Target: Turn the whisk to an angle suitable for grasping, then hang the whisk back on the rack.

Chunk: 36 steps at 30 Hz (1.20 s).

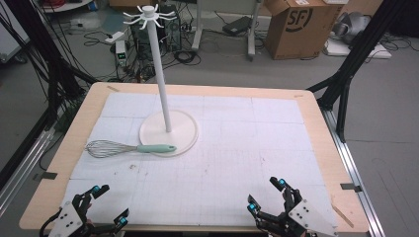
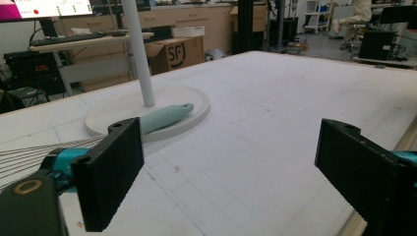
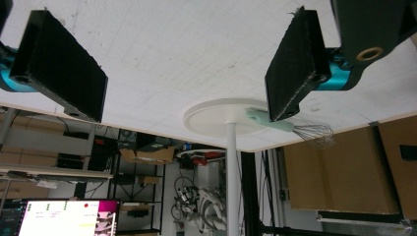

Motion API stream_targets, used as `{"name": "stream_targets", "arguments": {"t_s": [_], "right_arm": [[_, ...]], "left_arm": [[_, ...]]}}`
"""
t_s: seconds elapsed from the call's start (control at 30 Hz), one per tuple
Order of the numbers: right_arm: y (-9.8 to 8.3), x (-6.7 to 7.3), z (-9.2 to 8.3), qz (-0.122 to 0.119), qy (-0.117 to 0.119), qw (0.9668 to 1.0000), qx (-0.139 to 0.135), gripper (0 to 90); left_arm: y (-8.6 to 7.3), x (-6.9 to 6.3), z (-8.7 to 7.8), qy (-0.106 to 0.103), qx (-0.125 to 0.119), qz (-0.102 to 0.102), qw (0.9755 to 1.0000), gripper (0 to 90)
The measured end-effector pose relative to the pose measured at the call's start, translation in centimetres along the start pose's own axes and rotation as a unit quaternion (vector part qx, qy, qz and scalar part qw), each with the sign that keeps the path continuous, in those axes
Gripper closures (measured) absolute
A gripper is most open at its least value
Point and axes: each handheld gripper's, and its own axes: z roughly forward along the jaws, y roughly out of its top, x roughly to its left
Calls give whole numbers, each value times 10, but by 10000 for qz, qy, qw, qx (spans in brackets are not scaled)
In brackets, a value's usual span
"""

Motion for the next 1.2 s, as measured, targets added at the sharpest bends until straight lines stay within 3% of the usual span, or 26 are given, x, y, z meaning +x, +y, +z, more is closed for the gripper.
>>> {"name": "stream_targets", "arguments": {"t_s": [0.37, 0.6, 0.73, 0.83, 0.9, 0.93, 1.0, 1.07, 1.17, 1.2], "right_arm": [[-2, -2, 4, -10, 40, 10000, 15, 151], [-2, -3, 4, 33, 15, 10000, 3, 151], [-2, -3, 3, 61, 11, 10000, -13, 151], [-3, -4, 3, 90, 11, 10000, -4, 151], [-3, -5, 4, 109, 32, 9999, -15, 151], [-3, -5, 4, 110, 27, 9999, -19, 151], [-4, -5, 5, 127, 28, 9999, -9, 151], [-4, -6, 6, 140, 47, 9999, 23, 151], [-4, -6, 7, 161, 48, 9999, 21, 151], [-4, -6, 7, 159, 54, 9999, 22, 151]], "left_arm": [[-2, 4, 2, 14, 48, -84, 10000, 126], [-1, 3, 10, -200, 154, -249, 9994, 126], [7, 5, 15, -328, 202, -107, 9992, 126], [17, 16, 20, -347, 212, -7, 9992, 128], [22, 27, 27, -400, 305, -24, 9987, 130], [27, 40, 35, -518, 426, -116, 9977, 132], [30, 47, 40, -591, 471, -155, 9970, 133], [43, 63, 53, -754, 617, -64, 9952, 137], [53, 74, 63, -843, 742, 34, 9937, 149], [63, 87, 72, -949, 881, 181, 9914, 166]]}}
